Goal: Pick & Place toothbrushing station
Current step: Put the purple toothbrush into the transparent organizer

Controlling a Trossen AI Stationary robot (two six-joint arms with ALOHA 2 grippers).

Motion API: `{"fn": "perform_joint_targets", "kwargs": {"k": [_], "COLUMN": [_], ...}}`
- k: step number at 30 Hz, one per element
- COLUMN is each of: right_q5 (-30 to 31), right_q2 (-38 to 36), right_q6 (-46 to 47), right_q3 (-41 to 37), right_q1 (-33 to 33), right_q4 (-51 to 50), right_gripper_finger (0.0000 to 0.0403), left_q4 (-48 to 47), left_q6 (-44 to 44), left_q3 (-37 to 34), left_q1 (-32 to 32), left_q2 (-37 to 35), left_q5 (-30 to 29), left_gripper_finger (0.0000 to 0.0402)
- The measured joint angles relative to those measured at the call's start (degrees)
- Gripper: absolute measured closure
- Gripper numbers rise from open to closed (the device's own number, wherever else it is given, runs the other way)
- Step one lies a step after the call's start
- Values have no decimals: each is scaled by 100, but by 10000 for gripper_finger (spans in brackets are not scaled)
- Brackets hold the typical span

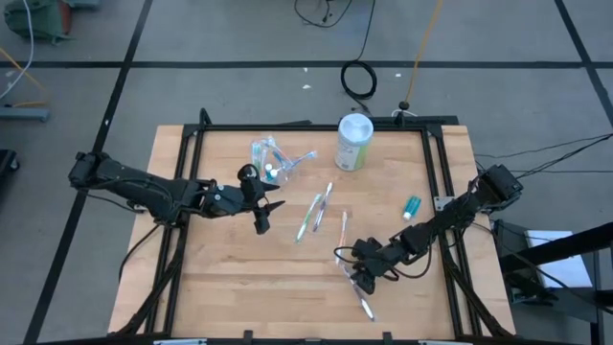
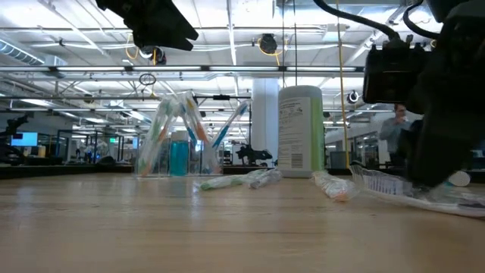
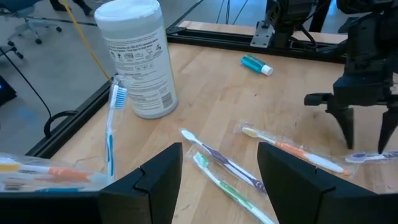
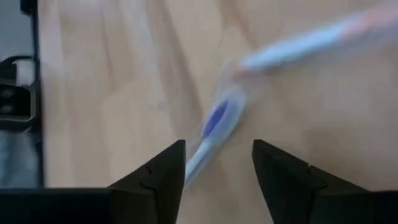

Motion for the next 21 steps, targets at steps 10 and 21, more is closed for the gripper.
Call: {"fn": "perform_joint_targets", "kwargs": {"k": [10,21], "right_q5": [632,742], "right_q2": [151,501], "right_q6": [-656,-1294], "right_q3": [-9,9], "right_q1": [26,249], "right_q4": [246,655], "right_gripper_finger": [200,204], "left_q4": [-36,-34], "left_q6": [-53,-50], "left_q3": [0,0], "left_q1": [0,0], "left_q2": [2,2], "left_q5": [7,15], "left_gripper_finger": [186,186]}}
